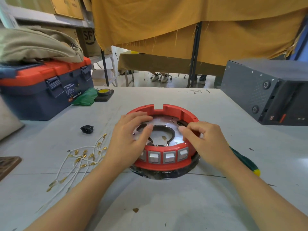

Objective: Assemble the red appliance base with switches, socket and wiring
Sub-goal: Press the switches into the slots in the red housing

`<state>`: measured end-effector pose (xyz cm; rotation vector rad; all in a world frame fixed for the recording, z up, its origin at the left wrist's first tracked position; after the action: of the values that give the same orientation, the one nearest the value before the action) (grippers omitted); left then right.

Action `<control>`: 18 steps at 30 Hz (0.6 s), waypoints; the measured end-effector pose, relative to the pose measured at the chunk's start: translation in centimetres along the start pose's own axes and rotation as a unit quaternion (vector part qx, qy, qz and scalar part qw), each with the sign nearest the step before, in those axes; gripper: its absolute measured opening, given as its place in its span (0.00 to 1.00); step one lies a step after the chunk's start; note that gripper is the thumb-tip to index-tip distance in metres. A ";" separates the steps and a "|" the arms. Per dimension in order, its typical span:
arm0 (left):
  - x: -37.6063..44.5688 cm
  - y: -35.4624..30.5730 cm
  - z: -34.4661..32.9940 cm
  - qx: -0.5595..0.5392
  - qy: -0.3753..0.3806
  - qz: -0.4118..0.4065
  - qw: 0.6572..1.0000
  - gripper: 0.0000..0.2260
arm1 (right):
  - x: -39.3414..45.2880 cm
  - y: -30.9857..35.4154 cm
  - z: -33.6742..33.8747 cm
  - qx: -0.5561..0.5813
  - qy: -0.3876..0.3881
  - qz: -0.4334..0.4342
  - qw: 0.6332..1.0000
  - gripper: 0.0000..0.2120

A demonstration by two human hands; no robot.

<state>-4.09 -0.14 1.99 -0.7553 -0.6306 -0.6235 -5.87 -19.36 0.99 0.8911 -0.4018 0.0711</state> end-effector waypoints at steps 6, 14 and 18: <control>0.7 3.3 0.6 -0.038 0.006 0.129 0.991 0.14 | 0.4 -0.4 1.5 0.044 -0.039 -0.024 0.998 0.07; 0.3 6.8 -0.4 -0.097 0.089 0.270 0.954 0.21 | 1.4 -3.3 0.9 0.036 0.005 -0.134 0.990 0.21; 0.0 6.4 0.3 -0.068 0.142 0.245 0.957 0.20 | 1.5 -3.8 0.8 0.087 0.027 -0.165 0.982 0.21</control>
<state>0.34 3.78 -0.51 -0.8915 -0.1221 -0.3083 -3.93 -22.49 -0.81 1.1154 -0.1945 -0.1770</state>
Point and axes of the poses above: each hand's wrist, its own x-axis towards the middle knuckle, its own z-axis out of the back of the hand, y = z × x, the point moved 8 cm from there along x, towards the middle knuckle, and after that the axes turned 11 degrees about -z, right-handed, at the moved point
